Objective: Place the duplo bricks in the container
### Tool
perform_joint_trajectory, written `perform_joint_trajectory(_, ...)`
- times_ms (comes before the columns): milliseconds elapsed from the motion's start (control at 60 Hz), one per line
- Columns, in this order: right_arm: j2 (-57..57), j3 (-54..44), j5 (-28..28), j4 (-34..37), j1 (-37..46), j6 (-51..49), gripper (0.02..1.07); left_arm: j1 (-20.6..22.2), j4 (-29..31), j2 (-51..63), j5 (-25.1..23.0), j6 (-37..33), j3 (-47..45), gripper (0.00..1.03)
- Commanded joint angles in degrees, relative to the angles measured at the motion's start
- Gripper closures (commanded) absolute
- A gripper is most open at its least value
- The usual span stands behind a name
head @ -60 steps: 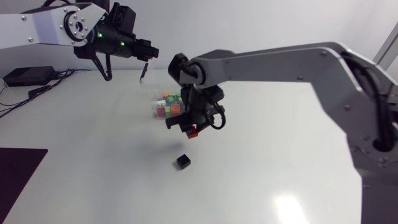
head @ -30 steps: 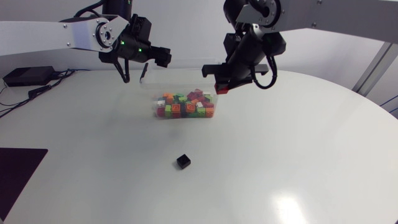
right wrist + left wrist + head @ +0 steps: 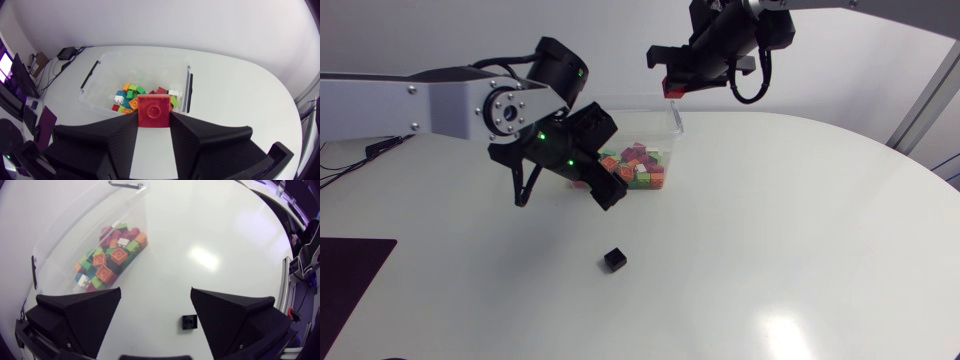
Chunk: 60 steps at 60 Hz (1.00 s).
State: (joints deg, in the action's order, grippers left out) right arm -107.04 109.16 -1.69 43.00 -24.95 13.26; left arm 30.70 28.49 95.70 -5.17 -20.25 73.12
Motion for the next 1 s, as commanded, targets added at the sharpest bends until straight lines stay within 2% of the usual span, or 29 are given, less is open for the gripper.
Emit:
perform_joint_trajectory(0, -0.8, 1.84, -0.15, -1.34, 0.43, -0.25, 0.75, 1.56, 1.57, 3.53, 1.57, -2.07, -1.23, 0.07)
perform_joint_trajectory(150, -0.71, 1.93, -0.42, -3.19, 1.04, -0.34, 0.75, 3.76, 4.2, 6.78, 3.5, -2.25, -1.4, 0.1)
perform_joint_trajectory(483, -2.82, 2.63, -0.5, -7.67, 1.31, 0.19, 0.75, 5.69, 11.59, 13.28, 3.5, -1.19, -0.35, 0.12)
perform_joint_trajectory(833, -5.19, 3.42, -0.24, -10.04, 1.48, 0.89, 0.75, 8.5, 13.26, 16.1, 2.71, 1.97, -0.09, 0.12)
perform_joint_trajectory(967, -6.25, 2.81, 0.38, -12.07, 0.96, 0.72, 0.75, 8.24, 13.43, 17.41, 2.71, 2.32, 0.0, 0.22)
perform_joint_trajectory(983, -6.33, 2.63, 0.38, -12.51, 0.96, 0.63, 0.75, 8.24, 13.52, 17.5, 2.71, 2.41, -0.17, 0.26)
